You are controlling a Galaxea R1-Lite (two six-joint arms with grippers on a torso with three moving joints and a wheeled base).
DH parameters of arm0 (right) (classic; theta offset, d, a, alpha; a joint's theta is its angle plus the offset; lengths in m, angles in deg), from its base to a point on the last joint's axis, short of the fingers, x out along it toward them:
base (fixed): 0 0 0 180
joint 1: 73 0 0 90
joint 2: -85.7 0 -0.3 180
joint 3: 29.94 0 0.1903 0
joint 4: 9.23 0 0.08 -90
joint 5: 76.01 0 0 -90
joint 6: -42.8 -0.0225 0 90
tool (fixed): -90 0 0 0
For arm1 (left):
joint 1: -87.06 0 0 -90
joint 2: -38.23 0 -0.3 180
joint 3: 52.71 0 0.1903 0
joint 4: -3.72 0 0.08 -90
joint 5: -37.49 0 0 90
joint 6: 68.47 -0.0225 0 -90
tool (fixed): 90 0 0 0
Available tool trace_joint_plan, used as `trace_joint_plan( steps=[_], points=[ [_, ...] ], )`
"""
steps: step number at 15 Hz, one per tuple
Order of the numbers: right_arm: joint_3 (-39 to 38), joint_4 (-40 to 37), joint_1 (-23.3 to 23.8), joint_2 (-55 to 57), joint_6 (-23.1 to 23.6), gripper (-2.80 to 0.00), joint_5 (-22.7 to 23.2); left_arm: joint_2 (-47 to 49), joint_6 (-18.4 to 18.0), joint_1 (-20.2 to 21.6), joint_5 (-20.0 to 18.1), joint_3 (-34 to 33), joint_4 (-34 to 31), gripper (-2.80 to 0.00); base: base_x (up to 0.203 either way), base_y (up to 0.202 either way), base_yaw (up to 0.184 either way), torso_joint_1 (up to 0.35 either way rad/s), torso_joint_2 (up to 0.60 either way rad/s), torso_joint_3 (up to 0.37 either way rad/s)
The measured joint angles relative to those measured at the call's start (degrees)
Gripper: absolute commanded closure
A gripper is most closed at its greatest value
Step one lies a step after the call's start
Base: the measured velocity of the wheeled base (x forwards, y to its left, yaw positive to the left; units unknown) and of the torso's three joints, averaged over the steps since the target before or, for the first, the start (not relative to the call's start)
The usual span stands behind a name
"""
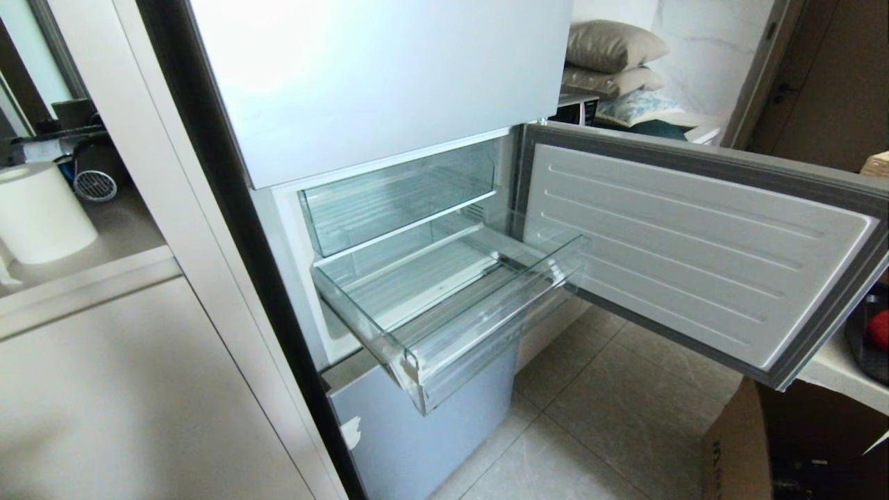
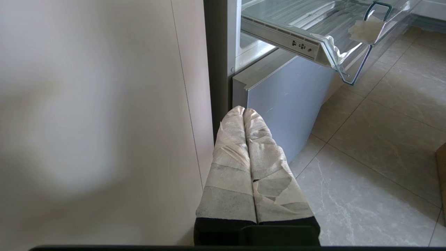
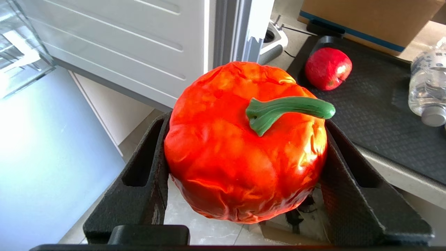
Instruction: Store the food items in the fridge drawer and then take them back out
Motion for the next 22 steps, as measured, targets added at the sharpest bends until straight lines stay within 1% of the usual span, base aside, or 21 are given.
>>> trace_joint_plan(
  steps=[5, 10, 18, 22],
  points=[
    [-0.72, -0.05, -0.34, -0.26, 2.38, 0.0, 0.03, 0.0, -0.01, 0.0, 0.0, 0.0, 0.0, 0.0, 0.0, 0.0, 0.0, 0.0, 0.0, 0.0],
    [-0.99, 0.04, -0.34, -0.32, 3.03, 0.0, 0.0, 0.0, 0.0, -0.05, -0.02, 0.0, 0.02, 0.0, 0.0, 0.0, 0.0, 0.0, 0.0, 0.0],
    [-1.6, 0.13, -0.48, -0.4, 3.02, 0.0, 0.01, 0.0, 0.0, 0.0, 0.0, 0.0, 0.02, 0.0, -0.001, -0.009, 0.168, 0.003, 0.0, 0.003],
    [-1.82, 0.13, -2.15, -0.4, 3.08, 0.0, 0.06, 0.0, 0.0, 0.0, 0.0, 0.0, 0.0, 0.0, -0.001, -0.011, 0.177, 0.002, 0.0, 0.003]
  ],
)
